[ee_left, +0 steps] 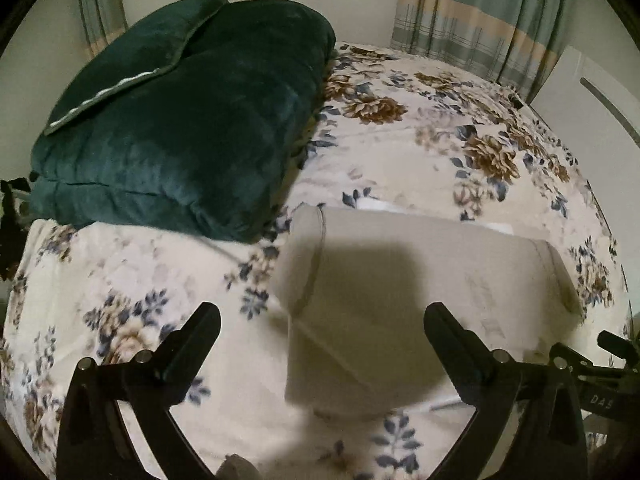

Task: Fold small clothes
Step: 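Lay the folded shirt onto the striped clothes stack and open both tools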

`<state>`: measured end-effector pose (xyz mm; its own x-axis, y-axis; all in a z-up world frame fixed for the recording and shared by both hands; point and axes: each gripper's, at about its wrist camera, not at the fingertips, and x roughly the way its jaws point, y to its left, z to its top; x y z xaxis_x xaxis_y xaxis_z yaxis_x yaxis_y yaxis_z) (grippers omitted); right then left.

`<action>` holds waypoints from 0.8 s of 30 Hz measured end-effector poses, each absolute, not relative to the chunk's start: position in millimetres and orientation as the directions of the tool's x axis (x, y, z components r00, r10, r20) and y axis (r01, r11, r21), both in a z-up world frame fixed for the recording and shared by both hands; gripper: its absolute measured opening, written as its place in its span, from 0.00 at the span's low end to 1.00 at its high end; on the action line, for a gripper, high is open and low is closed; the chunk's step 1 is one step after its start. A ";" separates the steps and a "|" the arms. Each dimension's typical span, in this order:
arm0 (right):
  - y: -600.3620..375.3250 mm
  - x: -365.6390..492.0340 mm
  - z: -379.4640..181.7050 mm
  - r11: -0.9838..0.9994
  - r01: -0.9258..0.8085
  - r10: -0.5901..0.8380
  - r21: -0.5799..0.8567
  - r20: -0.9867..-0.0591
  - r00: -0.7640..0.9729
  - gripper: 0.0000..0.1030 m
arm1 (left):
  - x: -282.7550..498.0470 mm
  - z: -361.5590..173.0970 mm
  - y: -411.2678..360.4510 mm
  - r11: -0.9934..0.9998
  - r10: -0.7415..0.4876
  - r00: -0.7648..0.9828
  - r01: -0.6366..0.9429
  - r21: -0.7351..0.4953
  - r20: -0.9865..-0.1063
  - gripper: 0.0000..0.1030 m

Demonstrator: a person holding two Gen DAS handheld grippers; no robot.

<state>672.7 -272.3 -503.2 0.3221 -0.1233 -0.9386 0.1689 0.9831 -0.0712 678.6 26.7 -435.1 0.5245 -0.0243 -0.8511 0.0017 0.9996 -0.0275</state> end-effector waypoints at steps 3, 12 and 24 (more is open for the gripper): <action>-266.7 646.1 -479.9 0.974 0.202 -0.175 -0.106 -0.916 0.362 1.00 | 657.9 -419.0 16.5 1.000 0.023 0.534 -0.002 0.026 -0.845 1.00; -246.3 540.8 -364.7 0.964 0.213 -0.246 -0.159 -0.841 0.482 1.00 | 558.4 -323.8 7.9 1.000 0.021 0.611 0.005 0.030 -0.791 1.00; -222.8 364.1 -172.3 0.968 0.202 -0.247 -0.152 -0.731 0.636 1.00 | 411.5 -175.9 3.6 1.000 -0.023 0.690 0.019 -0.014 -0.723 1.00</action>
